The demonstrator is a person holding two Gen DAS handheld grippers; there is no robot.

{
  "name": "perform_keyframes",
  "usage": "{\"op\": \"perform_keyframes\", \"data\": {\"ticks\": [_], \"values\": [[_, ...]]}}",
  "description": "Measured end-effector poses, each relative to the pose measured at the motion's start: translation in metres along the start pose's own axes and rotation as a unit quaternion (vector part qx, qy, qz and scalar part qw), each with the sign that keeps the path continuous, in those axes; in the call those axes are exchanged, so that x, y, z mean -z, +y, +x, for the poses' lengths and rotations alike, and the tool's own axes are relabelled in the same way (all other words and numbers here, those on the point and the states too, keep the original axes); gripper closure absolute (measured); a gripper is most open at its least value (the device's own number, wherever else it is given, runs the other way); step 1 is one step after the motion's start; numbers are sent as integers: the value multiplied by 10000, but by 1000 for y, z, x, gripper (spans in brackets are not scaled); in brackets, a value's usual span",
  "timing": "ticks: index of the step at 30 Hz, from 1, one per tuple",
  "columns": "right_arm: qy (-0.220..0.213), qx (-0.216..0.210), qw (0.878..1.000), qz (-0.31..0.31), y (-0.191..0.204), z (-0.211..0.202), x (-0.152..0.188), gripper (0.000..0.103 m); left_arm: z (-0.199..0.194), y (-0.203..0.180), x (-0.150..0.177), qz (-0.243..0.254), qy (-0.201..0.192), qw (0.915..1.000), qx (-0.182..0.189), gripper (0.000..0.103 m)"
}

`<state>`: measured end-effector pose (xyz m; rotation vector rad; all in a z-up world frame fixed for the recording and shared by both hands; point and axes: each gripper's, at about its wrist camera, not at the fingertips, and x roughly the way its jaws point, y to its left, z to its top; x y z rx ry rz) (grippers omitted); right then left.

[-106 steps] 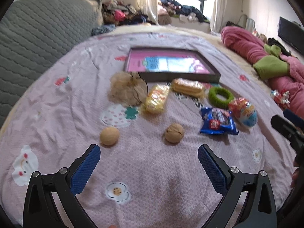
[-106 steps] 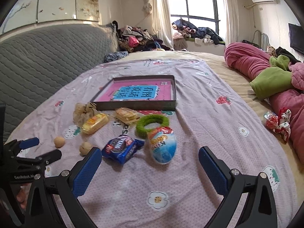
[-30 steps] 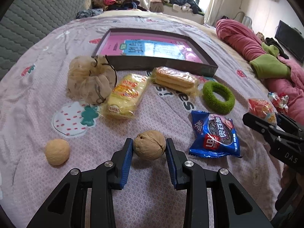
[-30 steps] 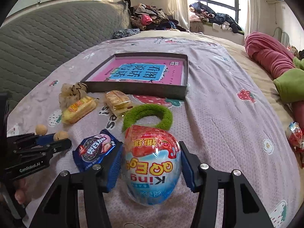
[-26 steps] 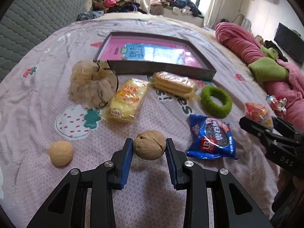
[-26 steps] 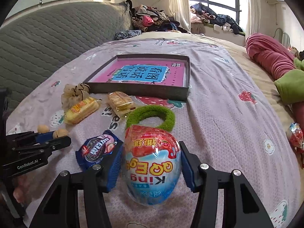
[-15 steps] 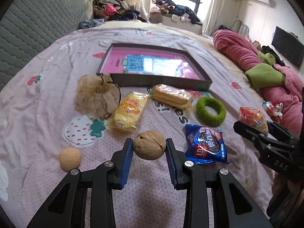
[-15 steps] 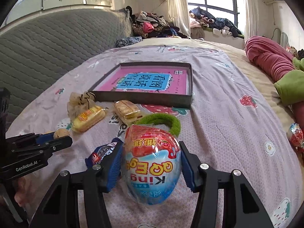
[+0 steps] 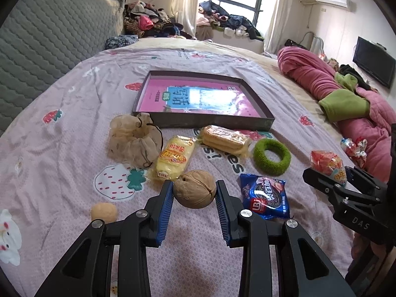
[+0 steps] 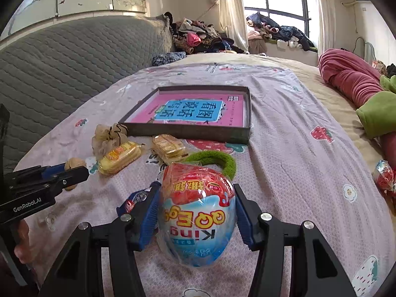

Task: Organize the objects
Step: 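Grasp the walnut with the left gripper while the right gripper grasps the Kinder egg, then carry the walnut and Kinder egg into the tray with both grippers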

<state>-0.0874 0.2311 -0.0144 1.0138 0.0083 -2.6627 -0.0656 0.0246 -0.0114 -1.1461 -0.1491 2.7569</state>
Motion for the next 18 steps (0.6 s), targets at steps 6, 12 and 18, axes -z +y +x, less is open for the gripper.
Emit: {"op": "perform_keyframes", "data": {"ticks": [6, 12, 18], "values": [[-122, 16, 9999, 77, 4, -9, -11, 47, 1, 0, -2, -42, 22, 10000, 8, 68], [-179, 45, 9996, 228, 1, -13, -22, 47, 0, 1, -15, -64, 58, 10000, -14, 68], [-176, 46, 9995, 253, 4, -13, -34, 47, -5, 2, -33, -85, 38, 10000, 8, 68]]}}
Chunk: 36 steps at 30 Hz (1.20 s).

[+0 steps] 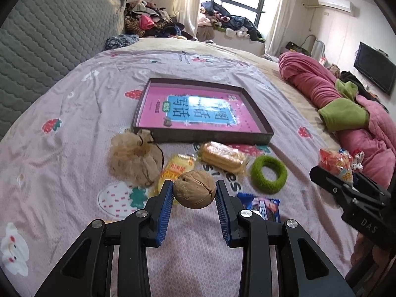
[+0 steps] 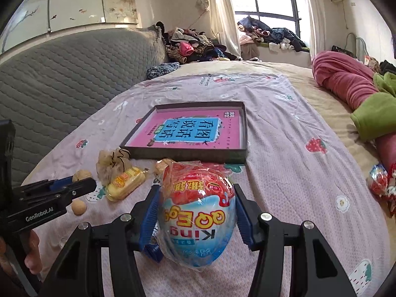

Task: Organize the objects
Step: 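Carry the walnut and Kinder egg into the tray with both grippers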

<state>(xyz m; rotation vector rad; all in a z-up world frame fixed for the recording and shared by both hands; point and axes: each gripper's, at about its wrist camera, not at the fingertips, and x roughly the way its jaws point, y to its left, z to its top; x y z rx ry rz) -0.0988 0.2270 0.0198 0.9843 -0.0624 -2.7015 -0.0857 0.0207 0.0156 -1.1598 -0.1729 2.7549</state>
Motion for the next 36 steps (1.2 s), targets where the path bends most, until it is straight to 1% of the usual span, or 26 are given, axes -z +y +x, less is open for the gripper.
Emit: {"op": "perform_keyframes", "data": {"ticks": [8, 11, 18, 29, 32, 36], "values": [[-116, -3, 9998, -163, 13, -5, -23, 47, -5, -3, -29, -100, -130, 9999, 19, 68], [-159, 33, 9997, -171, 14, -8, -31, 47, -8, -6, -40, -65, -223, 9997, -39, 68], [-245, 65, 9996, -152, 11, -11, -45, 47, -7, -9, -57, -40, -295, 9995, -66, 68], [-345, 76, 9991, -227, 13, -4, -70, 47, 5, -14, -80, -20, -305, 9995, -78, 68], [-388, 88, 9989, -235, 11, 1, -82, 47, 12, -17, -90, -1, -299, 9995, -75, 68], [-424, 60, 9989, -215, 8, 7, -99, 47, 22, -22, -107, 142, -345, 9991, -177, 68]]}}
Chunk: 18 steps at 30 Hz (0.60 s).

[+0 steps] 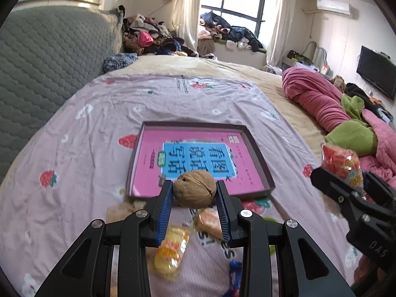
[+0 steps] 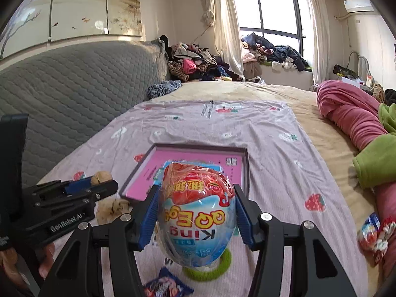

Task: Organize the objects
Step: 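Carry the walnut and Kinder egg into the tray with both grippers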

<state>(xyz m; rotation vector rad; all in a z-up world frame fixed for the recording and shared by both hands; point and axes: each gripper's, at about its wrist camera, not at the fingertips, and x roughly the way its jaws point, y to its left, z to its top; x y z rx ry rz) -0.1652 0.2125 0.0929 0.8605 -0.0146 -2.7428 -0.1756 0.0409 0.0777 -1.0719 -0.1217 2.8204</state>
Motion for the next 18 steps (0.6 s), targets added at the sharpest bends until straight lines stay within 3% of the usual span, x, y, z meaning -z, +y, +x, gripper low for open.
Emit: {"op": "perform_keyframes", "data": {"ticks": [18], "values": [[-102, 9, 9998, -144, -19, 83, -79, 47, 80, 4, -88, -26, -13, 10000, -14, 68]]}}
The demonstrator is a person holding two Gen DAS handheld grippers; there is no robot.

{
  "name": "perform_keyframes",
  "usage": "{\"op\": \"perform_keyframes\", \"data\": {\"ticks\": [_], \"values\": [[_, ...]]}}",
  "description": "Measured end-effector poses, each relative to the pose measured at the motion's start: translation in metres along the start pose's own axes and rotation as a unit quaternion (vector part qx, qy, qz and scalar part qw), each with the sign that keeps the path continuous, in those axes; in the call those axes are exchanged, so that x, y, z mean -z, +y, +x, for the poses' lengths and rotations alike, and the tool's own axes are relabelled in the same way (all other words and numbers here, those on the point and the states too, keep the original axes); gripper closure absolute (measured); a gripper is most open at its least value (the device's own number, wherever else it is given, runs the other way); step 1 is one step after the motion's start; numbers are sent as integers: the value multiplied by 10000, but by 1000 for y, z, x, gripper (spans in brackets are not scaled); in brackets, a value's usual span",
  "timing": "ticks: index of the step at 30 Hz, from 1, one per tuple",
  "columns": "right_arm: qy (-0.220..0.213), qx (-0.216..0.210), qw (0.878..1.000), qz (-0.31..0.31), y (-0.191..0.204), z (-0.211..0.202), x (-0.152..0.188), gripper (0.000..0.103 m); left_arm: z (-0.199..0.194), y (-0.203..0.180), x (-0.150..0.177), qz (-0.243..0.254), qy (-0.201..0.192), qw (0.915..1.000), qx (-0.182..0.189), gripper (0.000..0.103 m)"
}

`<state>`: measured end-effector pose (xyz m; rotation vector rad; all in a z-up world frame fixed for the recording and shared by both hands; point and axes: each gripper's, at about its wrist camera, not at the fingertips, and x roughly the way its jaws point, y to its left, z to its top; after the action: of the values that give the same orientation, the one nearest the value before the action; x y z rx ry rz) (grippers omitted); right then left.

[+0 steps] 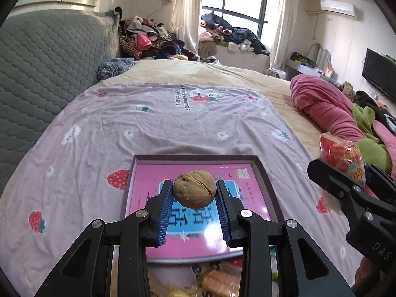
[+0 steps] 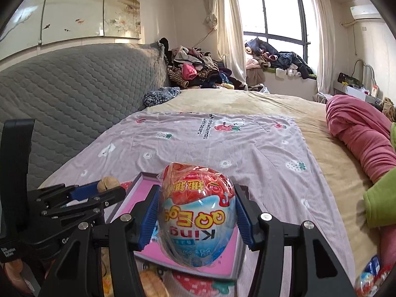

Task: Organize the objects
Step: 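Carry the walnut and Kinder egg into the tray with both grippers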

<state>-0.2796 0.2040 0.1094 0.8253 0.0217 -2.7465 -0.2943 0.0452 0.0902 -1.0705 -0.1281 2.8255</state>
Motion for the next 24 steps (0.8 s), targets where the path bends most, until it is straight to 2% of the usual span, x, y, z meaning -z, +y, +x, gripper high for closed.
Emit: {"op": "perform_keyframes", "data": {"ticks": [10, 15, 21, 24], "values": [[54, 68, 9999, -126, -9, 59, -13, 47, 71, 3, -19, 186, 205, 9995, -130, 68], [371, -55, 9993, 16, -17, 103, 3, 47, 109, 11, -16, 116, 531, 9985, -107, 68], [889, 166, 9959, -92, -22, 158, 19, 47, 147, 16, -12, 236, 707, 9968, -280, 68], [1103, 162, 9937, -92, -27, 178, 25, 47, 163, 23, -9, 117, 864, 9960, -188, 68]]}}
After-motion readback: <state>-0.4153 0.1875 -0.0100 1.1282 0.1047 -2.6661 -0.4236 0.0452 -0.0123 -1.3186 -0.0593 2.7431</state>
